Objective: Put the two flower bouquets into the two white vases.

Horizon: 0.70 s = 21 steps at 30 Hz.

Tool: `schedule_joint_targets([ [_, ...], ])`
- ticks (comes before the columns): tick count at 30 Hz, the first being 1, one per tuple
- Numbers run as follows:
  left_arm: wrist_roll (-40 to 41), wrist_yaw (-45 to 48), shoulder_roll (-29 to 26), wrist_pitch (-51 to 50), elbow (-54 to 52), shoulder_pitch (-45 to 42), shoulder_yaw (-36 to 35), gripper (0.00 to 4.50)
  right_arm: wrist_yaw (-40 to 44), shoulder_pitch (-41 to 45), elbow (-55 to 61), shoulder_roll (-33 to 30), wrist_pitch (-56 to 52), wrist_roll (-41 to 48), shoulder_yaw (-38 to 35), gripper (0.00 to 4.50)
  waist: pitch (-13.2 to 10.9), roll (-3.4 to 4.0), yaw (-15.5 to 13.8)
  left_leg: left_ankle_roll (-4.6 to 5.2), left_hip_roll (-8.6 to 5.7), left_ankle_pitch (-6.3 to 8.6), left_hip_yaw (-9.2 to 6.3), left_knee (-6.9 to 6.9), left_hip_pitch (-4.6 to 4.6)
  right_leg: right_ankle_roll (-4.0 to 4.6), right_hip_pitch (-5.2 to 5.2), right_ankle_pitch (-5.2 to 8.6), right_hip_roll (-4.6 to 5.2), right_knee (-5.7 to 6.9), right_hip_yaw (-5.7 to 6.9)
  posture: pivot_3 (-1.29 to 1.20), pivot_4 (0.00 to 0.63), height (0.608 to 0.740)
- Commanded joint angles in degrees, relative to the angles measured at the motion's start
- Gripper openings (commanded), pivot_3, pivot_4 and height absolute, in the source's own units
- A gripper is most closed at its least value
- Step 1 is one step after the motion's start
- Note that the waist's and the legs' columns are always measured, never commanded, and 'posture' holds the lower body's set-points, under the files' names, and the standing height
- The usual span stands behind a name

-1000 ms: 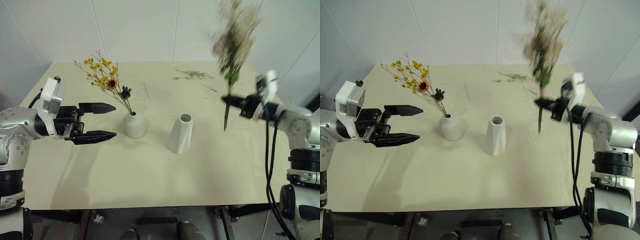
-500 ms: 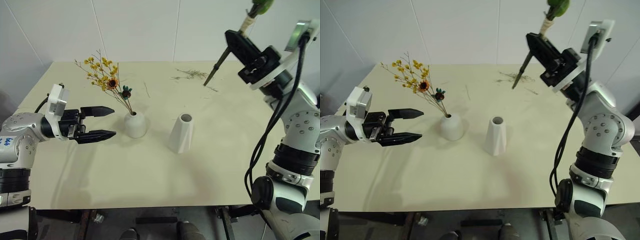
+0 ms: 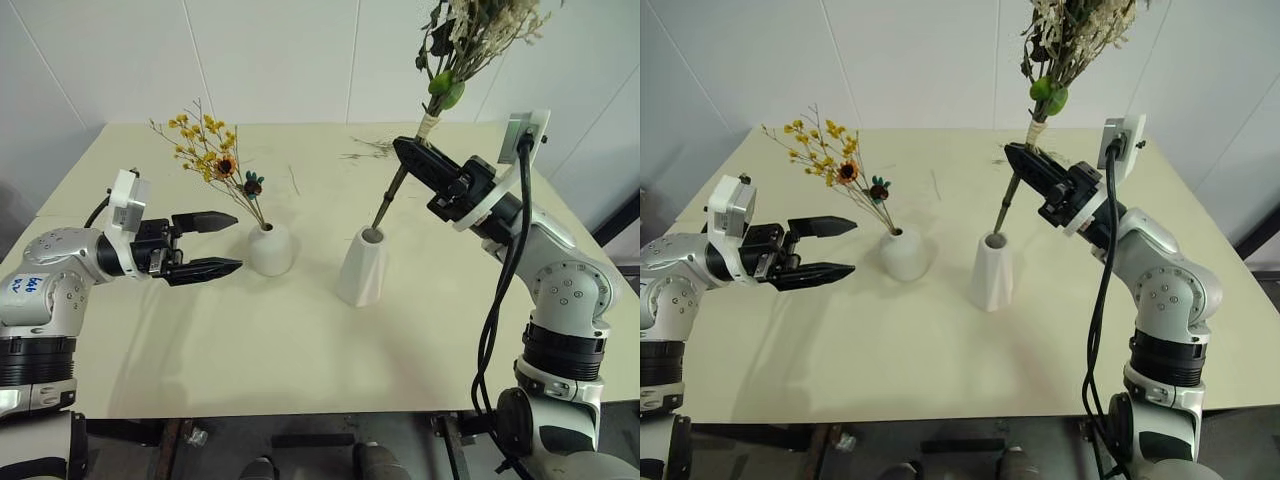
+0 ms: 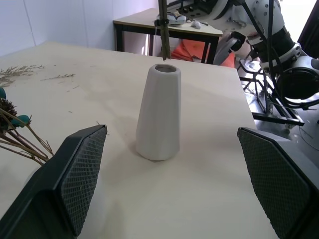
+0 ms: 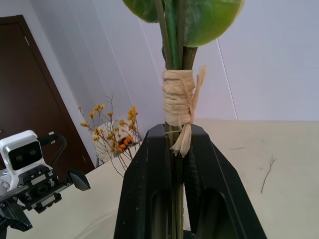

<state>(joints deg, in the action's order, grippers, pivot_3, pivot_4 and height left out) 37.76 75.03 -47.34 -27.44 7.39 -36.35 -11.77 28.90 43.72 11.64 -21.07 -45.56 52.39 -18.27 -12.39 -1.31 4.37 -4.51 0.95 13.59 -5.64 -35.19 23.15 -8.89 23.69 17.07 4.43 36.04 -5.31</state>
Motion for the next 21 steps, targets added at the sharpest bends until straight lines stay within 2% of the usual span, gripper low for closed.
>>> schedule_joint_targets([
  [1, 0.32, -0.45, 0.01, 0.59, -1.89, -0.4, -0.93, 4.5, -0.88, -0.6, 2.74, 0.67, 1.61, 1.24, 0.23, 0.05, 0.0, 0.0, 0.07, 0.0, 0.0, 0.0, 0.0, 0.0, 0.0, 0.0, 0.0, 0.0, 0.0, 0.0, 0.0, 0.0, 0.15, 0.74],
  [11, 0.59, -1.5, 0.26, 0.59, -2.48, -0.23, -1.23, 4.5, 1.59, -4.0, 4.11, 1.43, 6.9, -3.07, 5.54, 0.05, 0.0, 0.0, 0.04, 0.0, 0.0, 0.0, -0.01, 0.01, -0.01, 0.0, 0.0, 0.0, 0.0, 0.01, 0.0, 0.0, 0.15, 0.74],
  [21, 0.71, -2.52, 0.7, 1.06, -2.84, 0.36, -1.92, 4.5, 8.9, -9.41, 6.09, -0.37, 18.24, -13.52, 12.41, 0.05, 0.0, 0.0, 0.04, 0.0, 0.0, 0.0, -0.01, 0.01, -0.01, 0.0, 0.0, 0.0, 0.0, -0.02, 0.0, 0.0, 0.15, 0.74],
])
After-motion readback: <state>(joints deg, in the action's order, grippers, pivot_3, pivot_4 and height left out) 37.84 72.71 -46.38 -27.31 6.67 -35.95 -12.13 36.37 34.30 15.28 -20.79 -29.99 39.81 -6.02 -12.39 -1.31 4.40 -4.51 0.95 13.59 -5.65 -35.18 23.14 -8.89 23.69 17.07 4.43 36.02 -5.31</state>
